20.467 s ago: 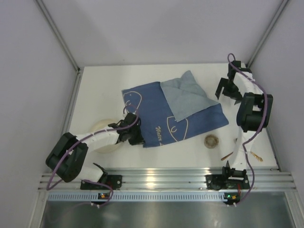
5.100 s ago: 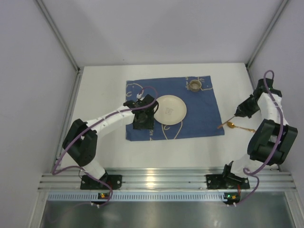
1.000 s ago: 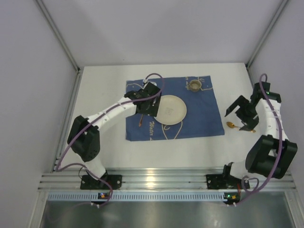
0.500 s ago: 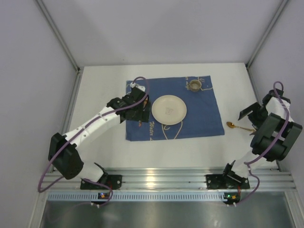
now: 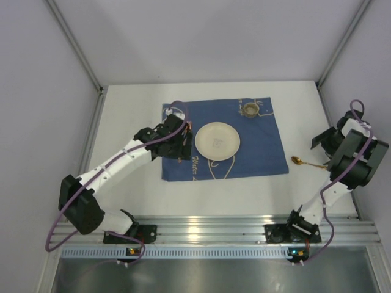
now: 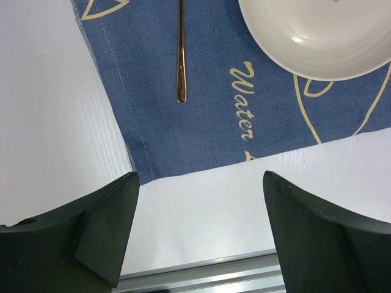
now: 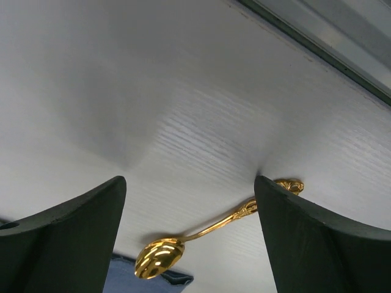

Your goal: Set the dinner table for one person

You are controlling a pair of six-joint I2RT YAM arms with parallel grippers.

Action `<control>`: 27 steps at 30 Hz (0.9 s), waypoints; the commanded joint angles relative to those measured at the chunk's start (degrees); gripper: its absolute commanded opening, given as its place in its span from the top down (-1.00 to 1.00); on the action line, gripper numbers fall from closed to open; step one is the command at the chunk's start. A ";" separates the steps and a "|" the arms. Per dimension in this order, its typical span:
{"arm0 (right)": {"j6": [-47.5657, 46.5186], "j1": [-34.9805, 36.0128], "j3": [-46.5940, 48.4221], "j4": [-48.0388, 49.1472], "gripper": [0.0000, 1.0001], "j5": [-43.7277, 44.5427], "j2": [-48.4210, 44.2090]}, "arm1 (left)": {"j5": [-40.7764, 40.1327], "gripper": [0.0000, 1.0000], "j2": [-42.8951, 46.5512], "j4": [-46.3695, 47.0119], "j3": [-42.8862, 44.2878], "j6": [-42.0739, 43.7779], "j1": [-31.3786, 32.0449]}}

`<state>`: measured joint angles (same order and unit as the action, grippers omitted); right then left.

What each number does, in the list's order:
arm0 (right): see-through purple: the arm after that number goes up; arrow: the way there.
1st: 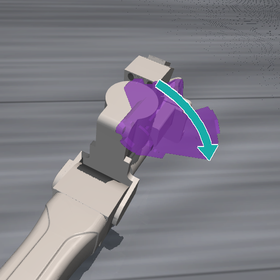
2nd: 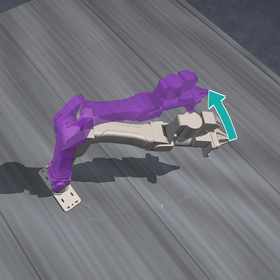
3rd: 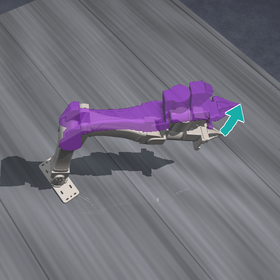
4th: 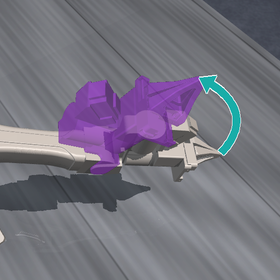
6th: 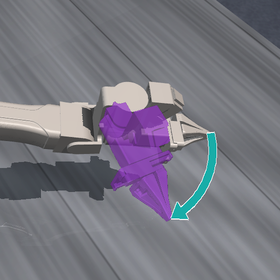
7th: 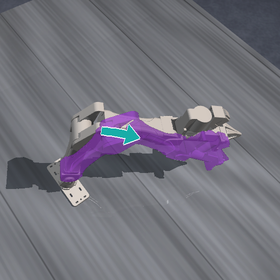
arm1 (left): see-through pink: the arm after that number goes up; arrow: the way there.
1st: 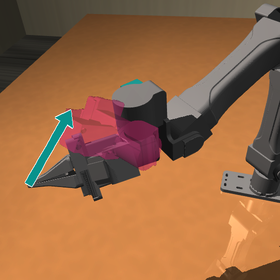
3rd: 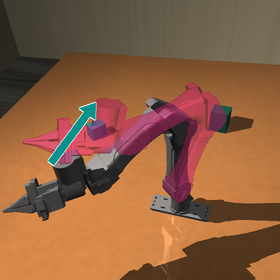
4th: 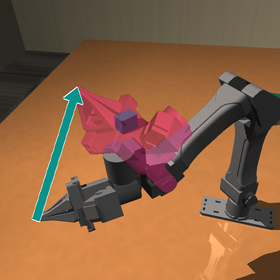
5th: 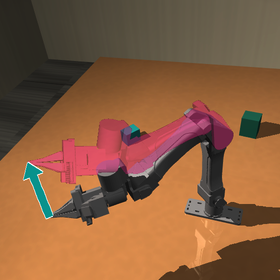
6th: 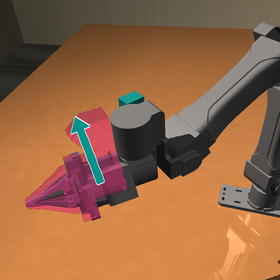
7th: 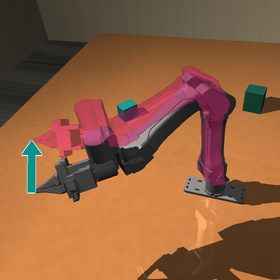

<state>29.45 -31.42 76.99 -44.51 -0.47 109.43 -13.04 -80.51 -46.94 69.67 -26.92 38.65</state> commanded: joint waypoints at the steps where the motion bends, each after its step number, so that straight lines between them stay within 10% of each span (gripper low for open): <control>1: 2.54 -0.49 -1.83 3.20 -0.71 2.75 -0.26 | -0.06 -0.74 3.25 -1.31 -1.38 -0.77 -0.16; 13: 1.92 3.29 -24.68 6.63 -0.72 -3.03 -17.04 | -0.06 -0.73 9.75 1.67 -9.55 -4.37 -0.16; 27: -2.56 6.28 -26.72 4.52 -0.69 -1.64 -19.87 | -0.93 -0.72 13.88 2.64 -14.65 -6.83 0.02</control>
<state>28.62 -25.50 50.09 -40.29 -3.31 88.25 -12.95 -69.34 -46.30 56.18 -32.80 38.65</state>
